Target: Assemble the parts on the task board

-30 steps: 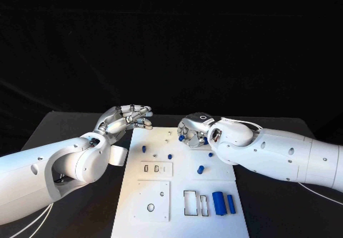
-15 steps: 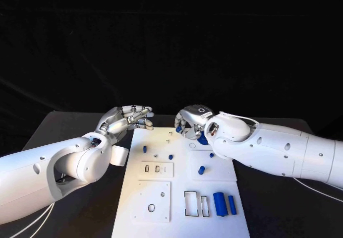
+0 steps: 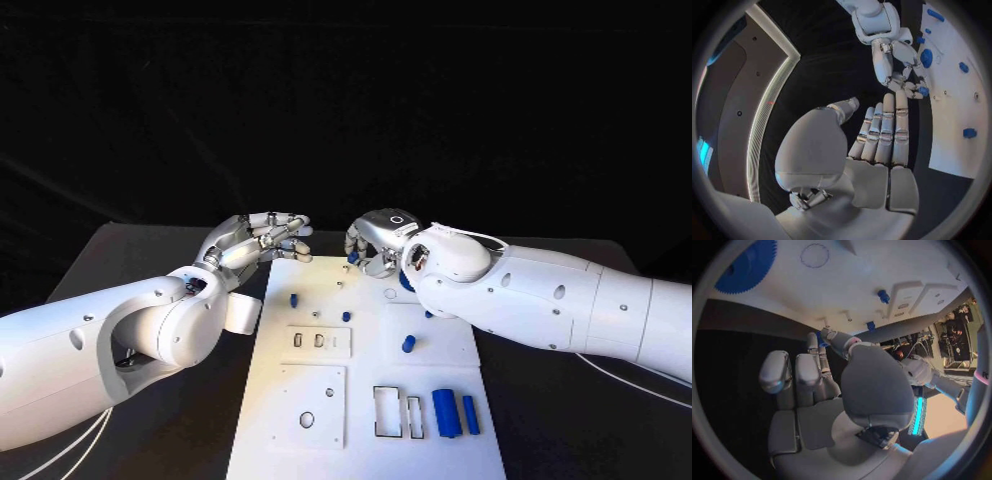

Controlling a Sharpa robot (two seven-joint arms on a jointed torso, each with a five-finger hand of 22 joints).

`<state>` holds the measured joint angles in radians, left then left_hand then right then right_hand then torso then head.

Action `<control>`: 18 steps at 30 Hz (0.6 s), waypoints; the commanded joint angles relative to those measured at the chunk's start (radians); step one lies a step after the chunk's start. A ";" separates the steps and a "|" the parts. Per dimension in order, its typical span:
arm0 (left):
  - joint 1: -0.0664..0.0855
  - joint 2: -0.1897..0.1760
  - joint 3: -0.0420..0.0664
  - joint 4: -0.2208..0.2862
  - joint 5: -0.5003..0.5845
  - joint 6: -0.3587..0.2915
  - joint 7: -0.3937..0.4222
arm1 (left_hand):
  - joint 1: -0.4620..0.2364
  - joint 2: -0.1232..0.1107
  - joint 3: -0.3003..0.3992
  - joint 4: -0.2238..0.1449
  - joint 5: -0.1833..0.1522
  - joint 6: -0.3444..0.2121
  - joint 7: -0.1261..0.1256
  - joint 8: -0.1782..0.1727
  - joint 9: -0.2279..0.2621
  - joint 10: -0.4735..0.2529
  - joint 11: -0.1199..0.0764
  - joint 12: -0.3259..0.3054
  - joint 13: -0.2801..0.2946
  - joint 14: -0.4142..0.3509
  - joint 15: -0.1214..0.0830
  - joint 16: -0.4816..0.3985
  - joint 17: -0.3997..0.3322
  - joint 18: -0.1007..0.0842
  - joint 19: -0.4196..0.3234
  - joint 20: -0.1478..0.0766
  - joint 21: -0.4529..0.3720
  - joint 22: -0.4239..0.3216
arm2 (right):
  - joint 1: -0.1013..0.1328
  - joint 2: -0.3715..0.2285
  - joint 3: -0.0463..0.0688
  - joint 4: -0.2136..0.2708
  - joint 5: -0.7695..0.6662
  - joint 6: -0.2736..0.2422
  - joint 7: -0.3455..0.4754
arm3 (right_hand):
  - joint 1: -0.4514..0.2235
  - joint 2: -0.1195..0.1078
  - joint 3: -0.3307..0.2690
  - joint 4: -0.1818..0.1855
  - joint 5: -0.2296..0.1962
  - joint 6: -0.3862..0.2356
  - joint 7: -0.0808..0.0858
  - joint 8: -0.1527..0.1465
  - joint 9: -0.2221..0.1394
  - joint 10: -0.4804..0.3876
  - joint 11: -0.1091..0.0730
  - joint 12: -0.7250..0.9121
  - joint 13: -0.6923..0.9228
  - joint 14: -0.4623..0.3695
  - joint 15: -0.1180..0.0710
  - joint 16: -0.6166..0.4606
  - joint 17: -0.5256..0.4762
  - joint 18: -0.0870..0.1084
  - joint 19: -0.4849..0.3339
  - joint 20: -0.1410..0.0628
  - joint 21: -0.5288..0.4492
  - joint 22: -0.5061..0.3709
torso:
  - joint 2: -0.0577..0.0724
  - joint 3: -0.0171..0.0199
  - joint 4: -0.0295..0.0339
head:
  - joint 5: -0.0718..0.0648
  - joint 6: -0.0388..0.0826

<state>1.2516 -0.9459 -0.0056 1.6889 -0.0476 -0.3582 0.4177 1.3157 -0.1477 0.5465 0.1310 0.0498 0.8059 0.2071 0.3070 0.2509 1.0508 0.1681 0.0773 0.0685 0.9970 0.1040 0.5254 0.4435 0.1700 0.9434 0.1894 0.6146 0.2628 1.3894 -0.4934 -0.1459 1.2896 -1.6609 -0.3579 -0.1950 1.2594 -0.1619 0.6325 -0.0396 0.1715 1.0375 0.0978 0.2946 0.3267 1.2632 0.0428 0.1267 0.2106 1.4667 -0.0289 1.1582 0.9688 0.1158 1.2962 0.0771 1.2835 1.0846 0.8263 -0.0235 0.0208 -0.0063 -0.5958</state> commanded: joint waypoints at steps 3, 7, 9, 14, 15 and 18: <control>0.006 0.002 0.001 0.003 -0.006 0.020 0.005 | 0.005 0.000 0.004 -0.005 0.002 -0.004 0.029 -0.006 0.002 -0.004 0.002 -0.004 0.001 -0.006 0.000 0.004 0.002 0.009 -0.008 0.002 0.007 0.001 | -0.002 0.012 0.000 -0.011 -0.014 0.015 0.003 | -0.007 0.001 0.004 0.008 0.003 0.006 0.003 0.091 0.163 -0.005 0.001 -0.007 0.000 0.001 -0.002 0.007 0.002 -0.016 -0.004 0.001 -0.001 0.001 | 0.005 -0.0041 0.0052 | -0.001 -0.001; 0.009 0.002 0.001 0.004 -0.006 0.019 0.005 | 0.005 0.000 0.004 -0.005 0.002 -0.004 0.029 -0.006 0.002 -0.004 0.002 -0.004 0.001 -0.006 0.000 0.004 0.002 0.009 -0.008 0.002 0.007 0.001 | -0.005 0.019 0.000 -0.018 -0.014 0.020 0.004 | -0.008 0.000 0.004 0.009 0.003 0.005 0.003 0.091 0.164 -0.006 0.001 -0.007 0.000 0.001 -0.002 0.007 0.001 -0.016 -0.004 0.001 -0.002 0.000 | 0.007 -0.0044 0.0052 | 0.000 -0.002; 0.010 0.003 0.001 0.004 -0.006 0.019 0.005 | 0.005 0.000 0.004 -0.005 0.002 -0.004 0.029 -0.006 0.002 -0.004 0.002 -0.004 0.001 -0.006 0.000 0.004 0.002 0.009 -0.008 0.002 0.007 0.001 | -0.006 0.022 0.000 -0.020 -0.013 0.024 0.004 | -0.008 0.000 0.004 0.009 0.003 0.005 0.003 0.091 0.165 -0.006 0.002 -0.007 0.000 0.001 -0.002 0.007 0.001 -0.016 -0.005 0.001 -0.002 0.000 | 0.008 -0.0040 0.0053 | 0.001 -0.003; 0.012 0.004 0.001 0.004 -0.006 0.019 0.004 | 0.005 0.000 0.004 -0.005 0.002 -0.004 0.029 -0.006 0.002 -0.004 0.002 -0.004 0.001 -0.006 0.000 0.004 0.002 0.009 -0.008 0.002 0.007 0.001 | -0.007 0.025 0.000 -0.023 -0.012 0.028 0.008 | -0.010 0.000 0.004 0.010 0.003 0.004 0.003 0.091 0.166 -0.007 0.002 -0.008 0.000 0.001 -0.002 0.007 0.000 -0.016 -0.006 0.001 -0.003 -0.001 | 0.008 -0.0047 0.0057 | 0.001 -0.006; 0.012 0.004 0.001 0.004 -0.006 0.019 0.004 | 0.005 0.000 0.004 -0.005 0.002 -0.004 0.029 -0.006 0.002 -0.004 0.002 -0.004 0.001 -0.006 0.000 0.004 0.002 0.009 -0.008 0.002 0.007 0.001 | -0.007 0.025 0.000 -0.023 -0.012 0.029 0.008 | -0.010 0.000 0.004 0.010 0.003 0.004 0.003 0.091 0.166 -0.007 0.002 -0.008 0.000 0.001 -0.002 0.007 0.000 -0.016 -0.006 0.001 -0.003 -0.001 | 0.008 -0.0045 0.0049 | 0.002 -0.007; 0.013 0.004 0.001 0.003 -0.006 0.019 0.004 | 0.005 0.000 0.004 -0.005 0.002 -0.004 0.029 -0.006 0.002 -0.004 0.002 -0.004 0.001 -0.006 0.000 0.004 0.002 0.009 -0.008 0.002 0.007 0.001 | -0.008 0.024 0.000 -0.023 -0.011 0.034 0.009 | -0.010 -0.001 0.004 0.010 0.003 0.004 0.003 0.091 0.166 -0.007 0.002 -0.008 0.000 0.000 -0.002 0.006 -0.001 -0.016 -0.006 0.001 -0.003 -0.002 | 0.008 -0.0042 0.0039 | 0.003 -0.008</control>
<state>1.2625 -0.9440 -0.0056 1.6905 -0.0476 -0.3579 0.4168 1.3157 -0.1477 0.5465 0.1310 0.0498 0.8060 0.2071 0.3071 0.2517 1.0508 0.1681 0.0773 0.0685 0.9970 0.1040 0.5254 0.4442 0.1700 0.9434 0.1895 0.6145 0.2627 1.3819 -0.4697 -0.1466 1.2673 -1.6610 -0.3407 -0.1910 1.2595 -0.1623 0.6351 -0.0370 0.1716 1.0364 0.1011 0.2946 0.3267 1.2630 0.0430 0.1227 0.2098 1.4667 -0.0288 1.1620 0.9689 0.1158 1.2963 0.0771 1.2834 1.0844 0.8341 -0.0279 0.0259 -0.0035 -0.6029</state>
